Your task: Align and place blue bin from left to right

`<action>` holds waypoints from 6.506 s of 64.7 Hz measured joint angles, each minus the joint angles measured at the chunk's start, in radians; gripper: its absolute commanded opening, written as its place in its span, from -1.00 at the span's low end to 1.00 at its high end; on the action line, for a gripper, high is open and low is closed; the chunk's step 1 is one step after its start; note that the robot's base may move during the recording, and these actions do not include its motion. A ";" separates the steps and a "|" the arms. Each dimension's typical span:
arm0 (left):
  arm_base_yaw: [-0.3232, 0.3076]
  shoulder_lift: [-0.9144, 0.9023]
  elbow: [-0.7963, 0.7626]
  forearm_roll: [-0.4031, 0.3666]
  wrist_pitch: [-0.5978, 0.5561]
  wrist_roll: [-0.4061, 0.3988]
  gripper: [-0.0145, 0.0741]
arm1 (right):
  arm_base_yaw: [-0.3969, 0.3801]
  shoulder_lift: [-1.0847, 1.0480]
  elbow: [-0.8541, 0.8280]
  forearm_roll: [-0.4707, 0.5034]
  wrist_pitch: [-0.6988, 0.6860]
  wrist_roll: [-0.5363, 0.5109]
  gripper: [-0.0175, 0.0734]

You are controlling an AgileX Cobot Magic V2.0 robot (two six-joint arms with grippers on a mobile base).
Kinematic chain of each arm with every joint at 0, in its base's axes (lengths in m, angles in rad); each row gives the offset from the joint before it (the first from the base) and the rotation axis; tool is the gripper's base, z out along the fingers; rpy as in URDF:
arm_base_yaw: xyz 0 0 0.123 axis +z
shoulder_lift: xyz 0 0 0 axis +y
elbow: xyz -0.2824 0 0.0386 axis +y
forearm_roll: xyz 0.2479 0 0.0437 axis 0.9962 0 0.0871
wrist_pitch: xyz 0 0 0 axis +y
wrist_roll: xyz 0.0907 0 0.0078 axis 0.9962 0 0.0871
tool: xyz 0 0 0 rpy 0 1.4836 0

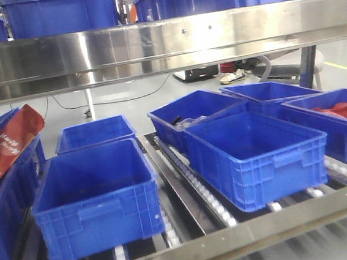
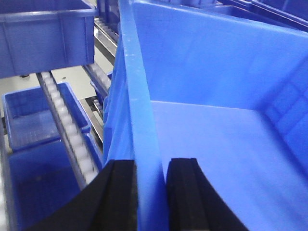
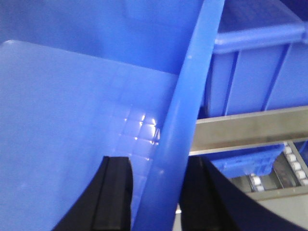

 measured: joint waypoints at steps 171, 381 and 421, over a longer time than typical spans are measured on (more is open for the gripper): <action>0.000 0.000 0.000 0.000 -0.002 0.000 -0.92 | 0.000 0.002 0.000 0.000 -0.004 0.000 -0.77; 0.057 -1.259 1.603 0.101 -0.495 -0.004 -0.92 | -0.038 -1.387 1.716 -0.064 -0.725 -0.094 -0.78; 0.057 -1.319 1.661 0.101 -0.501 -0.004 -0.92 | -0.038 -1.781 1.927 -0.073 -0.742 -0.094 -0.78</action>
